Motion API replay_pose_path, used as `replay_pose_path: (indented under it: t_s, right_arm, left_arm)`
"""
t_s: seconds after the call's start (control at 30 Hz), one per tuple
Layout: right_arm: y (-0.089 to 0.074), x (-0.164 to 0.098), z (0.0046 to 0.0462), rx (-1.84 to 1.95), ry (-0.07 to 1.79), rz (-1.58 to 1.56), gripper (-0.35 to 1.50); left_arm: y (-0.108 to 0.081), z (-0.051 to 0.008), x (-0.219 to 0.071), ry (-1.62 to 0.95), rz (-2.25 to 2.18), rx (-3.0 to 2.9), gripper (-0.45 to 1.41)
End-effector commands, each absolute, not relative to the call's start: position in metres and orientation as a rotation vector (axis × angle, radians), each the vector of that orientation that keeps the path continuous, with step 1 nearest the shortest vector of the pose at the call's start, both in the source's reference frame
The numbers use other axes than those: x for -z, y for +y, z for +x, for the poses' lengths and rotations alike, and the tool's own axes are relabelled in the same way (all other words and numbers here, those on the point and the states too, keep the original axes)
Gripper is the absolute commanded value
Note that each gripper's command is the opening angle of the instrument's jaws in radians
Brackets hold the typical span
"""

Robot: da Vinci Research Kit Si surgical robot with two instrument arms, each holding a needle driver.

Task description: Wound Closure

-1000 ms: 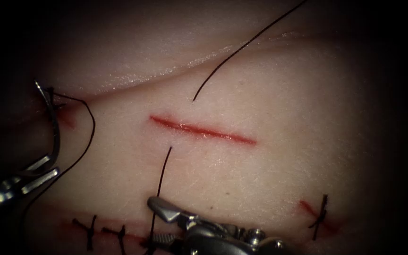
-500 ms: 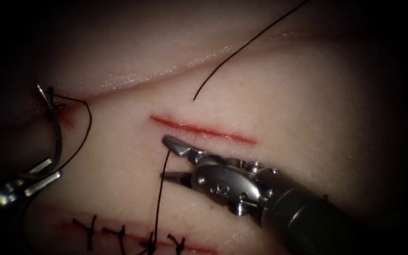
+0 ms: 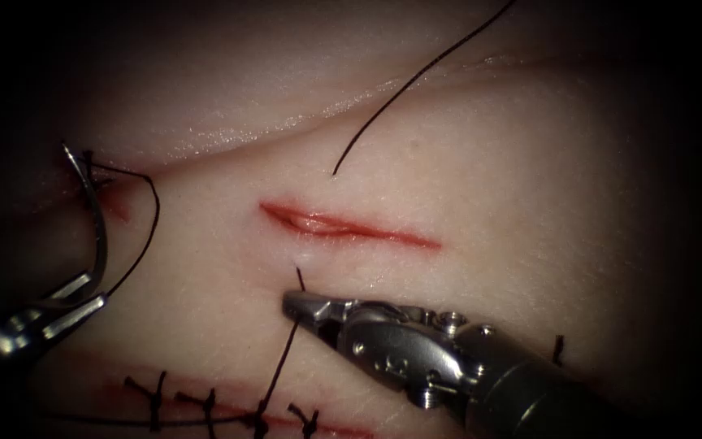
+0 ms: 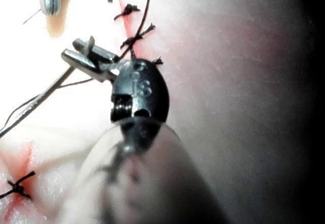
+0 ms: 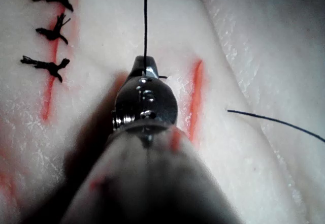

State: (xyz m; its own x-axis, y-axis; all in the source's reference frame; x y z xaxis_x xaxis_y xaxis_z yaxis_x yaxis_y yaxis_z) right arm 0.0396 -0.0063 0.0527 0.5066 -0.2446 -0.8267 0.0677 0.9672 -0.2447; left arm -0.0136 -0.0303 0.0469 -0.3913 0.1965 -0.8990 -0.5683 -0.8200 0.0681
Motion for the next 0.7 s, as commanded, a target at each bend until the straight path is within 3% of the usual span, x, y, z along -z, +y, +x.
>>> replay_pose_path:
  t_s: [0.03, 0.7]
  right_arm:
    - [-0.008, -0.052, 0.0407, 0.197, 1.037, -0.187, -0.35]
    - [-0.019, -0.043, 0.0456, 0.349, 1.119, -0.103, -0.35]
  left_arm:
    - [-0.031, -0.0136, -0.048, 0.507, -1.366, -2.233, -0.45]
    - [-0.031, -0.0138, -0.048, 0.505, -1.367, -2.236, -0.45]
